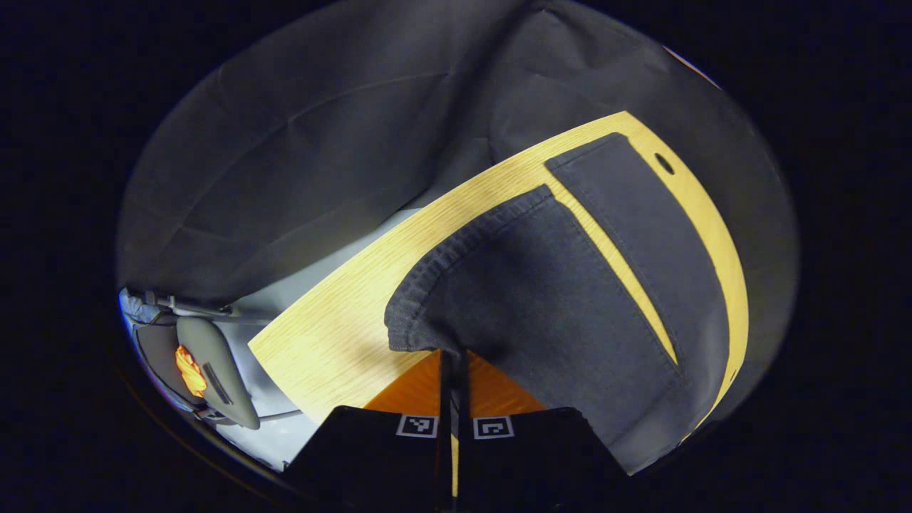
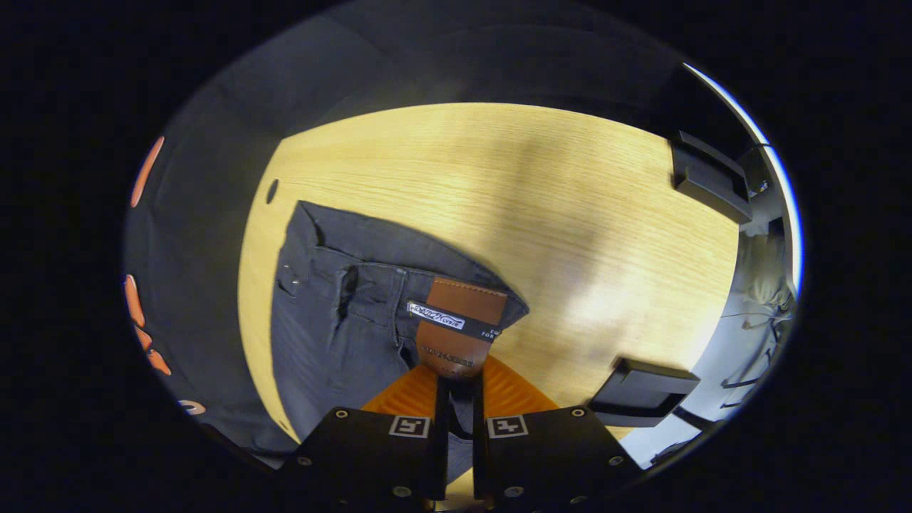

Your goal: Grasp the waist and the cuffs of the jeans and fold them to make the two legs overlap; first hold the waist and fold one-third of the jeans toward the cuffs, then hold the cuffs and fold the remaining one-third in the same direction to finish folding.

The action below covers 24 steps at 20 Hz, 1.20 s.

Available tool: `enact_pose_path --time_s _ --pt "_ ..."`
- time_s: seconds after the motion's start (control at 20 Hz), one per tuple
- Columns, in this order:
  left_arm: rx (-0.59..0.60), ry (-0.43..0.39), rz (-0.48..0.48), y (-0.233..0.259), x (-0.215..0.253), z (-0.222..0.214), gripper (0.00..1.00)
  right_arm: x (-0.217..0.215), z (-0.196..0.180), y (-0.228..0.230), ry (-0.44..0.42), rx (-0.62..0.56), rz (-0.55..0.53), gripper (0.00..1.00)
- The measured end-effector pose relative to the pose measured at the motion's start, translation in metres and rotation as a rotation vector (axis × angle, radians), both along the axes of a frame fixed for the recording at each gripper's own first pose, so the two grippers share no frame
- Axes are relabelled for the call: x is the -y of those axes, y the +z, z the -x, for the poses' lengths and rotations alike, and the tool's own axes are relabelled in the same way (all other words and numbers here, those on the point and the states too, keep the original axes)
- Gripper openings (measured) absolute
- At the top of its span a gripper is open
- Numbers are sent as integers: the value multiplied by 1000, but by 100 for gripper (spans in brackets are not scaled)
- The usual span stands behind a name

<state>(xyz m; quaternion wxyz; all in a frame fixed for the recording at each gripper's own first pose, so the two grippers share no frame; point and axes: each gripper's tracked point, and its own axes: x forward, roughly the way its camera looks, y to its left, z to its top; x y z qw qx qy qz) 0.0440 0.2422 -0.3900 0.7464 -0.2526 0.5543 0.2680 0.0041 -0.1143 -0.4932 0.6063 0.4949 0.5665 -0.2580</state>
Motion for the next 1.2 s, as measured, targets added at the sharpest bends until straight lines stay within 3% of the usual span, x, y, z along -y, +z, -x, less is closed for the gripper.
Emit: enact_pose_path --time_s 0.2,0.55,0.75,1.0,1.2 --pt "180 101 38 40 1 -32 4 -4 -22 31 -66 84 -22 15" --pt "279 -66 69 76 21 -81 4 -19 -71 80 -86 191 -63 15" --pt "321 -111 67 90 20 -124 4 -18 -96 99 -95 219 -61 15" --pt "324 -133 44 91 -8 -198 1 -19 -118 105 -140 205 -53 15" --pt "117 -195 105 46 17 -178 0 -28 -114 105 -144 185 -16 14"
